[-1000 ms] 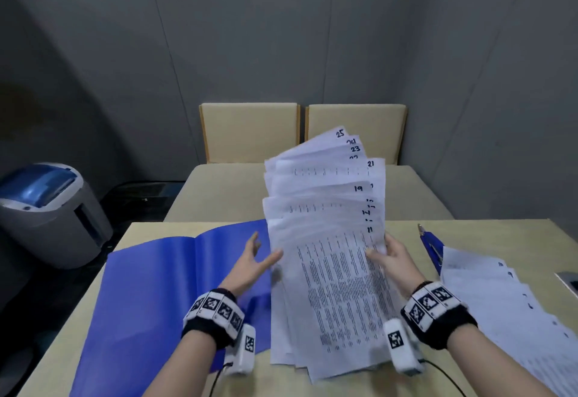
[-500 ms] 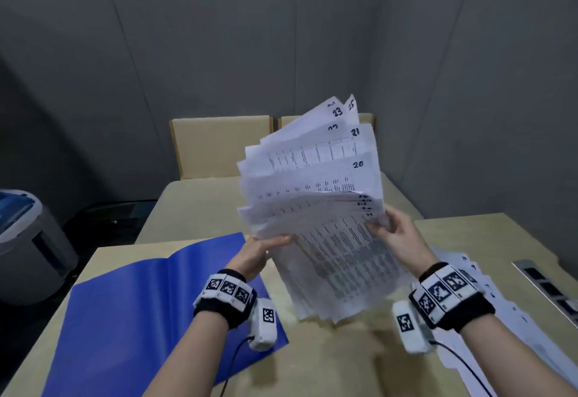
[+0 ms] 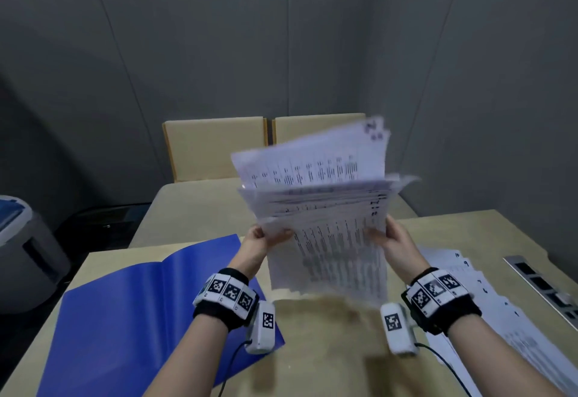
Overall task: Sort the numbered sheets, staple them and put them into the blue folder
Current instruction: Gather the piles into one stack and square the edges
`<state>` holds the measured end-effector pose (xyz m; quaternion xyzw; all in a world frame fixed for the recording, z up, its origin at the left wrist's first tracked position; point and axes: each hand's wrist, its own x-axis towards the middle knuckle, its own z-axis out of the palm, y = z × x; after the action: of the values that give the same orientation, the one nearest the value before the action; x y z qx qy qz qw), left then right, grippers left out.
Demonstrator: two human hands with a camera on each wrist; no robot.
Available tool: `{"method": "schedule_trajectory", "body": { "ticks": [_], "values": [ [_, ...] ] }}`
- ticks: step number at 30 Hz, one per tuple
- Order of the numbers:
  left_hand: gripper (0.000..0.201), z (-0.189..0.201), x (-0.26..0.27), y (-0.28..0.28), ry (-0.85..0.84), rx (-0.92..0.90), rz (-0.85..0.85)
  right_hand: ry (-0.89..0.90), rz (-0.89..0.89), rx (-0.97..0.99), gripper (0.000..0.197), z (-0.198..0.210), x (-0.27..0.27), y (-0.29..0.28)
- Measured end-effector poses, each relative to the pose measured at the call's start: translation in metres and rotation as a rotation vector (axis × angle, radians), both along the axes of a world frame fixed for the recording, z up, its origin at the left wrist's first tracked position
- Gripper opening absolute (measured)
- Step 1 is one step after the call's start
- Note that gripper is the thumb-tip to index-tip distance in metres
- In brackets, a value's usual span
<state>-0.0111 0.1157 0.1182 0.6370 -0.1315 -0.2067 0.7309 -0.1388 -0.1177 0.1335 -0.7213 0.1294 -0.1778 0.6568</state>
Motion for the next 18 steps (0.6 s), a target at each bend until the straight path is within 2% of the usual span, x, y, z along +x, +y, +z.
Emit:
{"method": "schedule_trajectory", "body": {
  "ticks": [2,5,7,10,15,18],
  "values": [
    [0.03,0.0,-0.001,-0.005,-0.022,0.053,0.092,0.049,0.018,0.036,0.028,-0.012,0.003,0.003],
    [0.026,0.006,-0.011,-0.014,-0.102,0.066,0.155,0.019,-0.128,0.17,0.023,-0.023,0.01,0.007],
    [0.019,0.01,-0.016,-0.013,-0.115,0.053,0.158,-0.016,-0.152,0.267,0.021,-0.019,0.012,0.01],
    [0.031,0.006,-0.008,-0.006,-0.101,0.077,0.099,-0.01,-0.096,0.418,0.023,-0.018,0.01,0.007],
    [0.042,0.008,0.001,-0.001,0.024,0.079,0.116,0.084,-0.058,0.31,0.022,-0.02,0.009,0.009],
    [0.05,0.011,-0.003,-0.007,-0.17,0.218,0.184,0.096,-0.095,0.267,0.02,-0.023,0.014,0.015]
  ]
}}
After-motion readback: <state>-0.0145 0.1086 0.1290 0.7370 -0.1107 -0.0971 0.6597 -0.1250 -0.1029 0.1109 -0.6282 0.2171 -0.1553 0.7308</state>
